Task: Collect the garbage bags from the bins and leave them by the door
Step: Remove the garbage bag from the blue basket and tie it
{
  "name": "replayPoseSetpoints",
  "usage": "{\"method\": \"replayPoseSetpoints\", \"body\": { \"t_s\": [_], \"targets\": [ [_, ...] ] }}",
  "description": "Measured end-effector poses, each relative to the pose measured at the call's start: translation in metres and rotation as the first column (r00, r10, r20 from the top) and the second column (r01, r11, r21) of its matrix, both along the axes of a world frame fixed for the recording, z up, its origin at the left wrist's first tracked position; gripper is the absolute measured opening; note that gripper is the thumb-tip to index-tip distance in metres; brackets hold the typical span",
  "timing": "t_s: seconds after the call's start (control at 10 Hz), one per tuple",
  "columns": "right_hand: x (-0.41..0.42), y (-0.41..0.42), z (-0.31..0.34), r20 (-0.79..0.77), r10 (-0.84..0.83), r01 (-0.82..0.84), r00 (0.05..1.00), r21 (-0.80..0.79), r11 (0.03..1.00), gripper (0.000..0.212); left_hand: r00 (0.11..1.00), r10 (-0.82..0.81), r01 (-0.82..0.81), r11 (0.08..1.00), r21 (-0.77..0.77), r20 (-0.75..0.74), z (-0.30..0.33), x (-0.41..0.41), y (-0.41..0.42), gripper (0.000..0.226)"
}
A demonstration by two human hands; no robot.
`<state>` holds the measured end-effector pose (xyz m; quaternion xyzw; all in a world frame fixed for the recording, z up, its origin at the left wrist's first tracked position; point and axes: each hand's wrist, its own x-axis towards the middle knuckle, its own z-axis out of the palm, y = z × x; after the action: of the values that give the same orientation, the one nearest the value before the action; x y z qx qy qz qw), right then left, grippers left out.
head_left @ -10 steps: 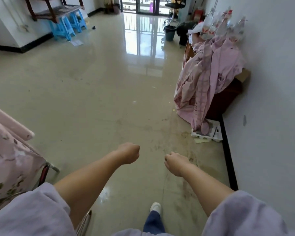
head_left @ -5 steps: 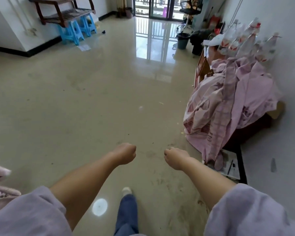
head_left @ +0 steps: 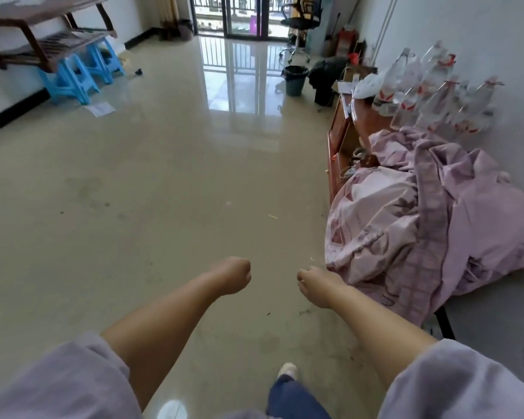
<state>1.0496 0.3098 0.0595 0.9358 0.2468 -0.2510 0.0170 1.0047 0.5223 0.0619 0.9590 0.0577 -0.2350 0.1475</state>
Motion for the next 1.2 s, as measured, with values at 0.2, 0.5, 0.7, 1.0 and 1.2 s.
{"method": "replayPoseSetpoints", "body": {
  "t_s": [0.2,0.5,0.7,1.0,1.2],
  "targets": [
    [0.149,0.026,-0.008,-0.032,-0.035,0.036,0.999,0.032,0.999,0.03,1.0,0.025,-0.024,0.999,-0.024,0.002,-0.015,0.154,0.023,0.032],
    [0.376,0.063,0.003,-0.011,0.124,-0.124,0.992,-0.032,0.992,0.032,0.993,0.117,-0.117,0.992,-0.042,0.01,-0.005,0.358,0.06,0.031],
    [0.512,0.114,-0.007,-0.027,0.119,-0.12,0.993,-0.037,0.992,0.035,0.997,0.07,-0.07,0.997,-0.013,0.016,-0.018,0.495,0.108,0.03],
    [0.729,0.197,0.0,-0.043,0.014,-0.015,0.999,-0.005,1.0,0.035,1.0,-0.022,0.022,0.999,0.035,-0.003,0.003,0.725,0.202,0.015],
    [0.859,0.218,-0.006,-0.073,-0.023,0.021,0.997,-0.021,1.0,0.036,0.996,-0.083,0.083,0.994,0.074,-0.013,0.0,0.864,0.218,0.033]
  ]
}}
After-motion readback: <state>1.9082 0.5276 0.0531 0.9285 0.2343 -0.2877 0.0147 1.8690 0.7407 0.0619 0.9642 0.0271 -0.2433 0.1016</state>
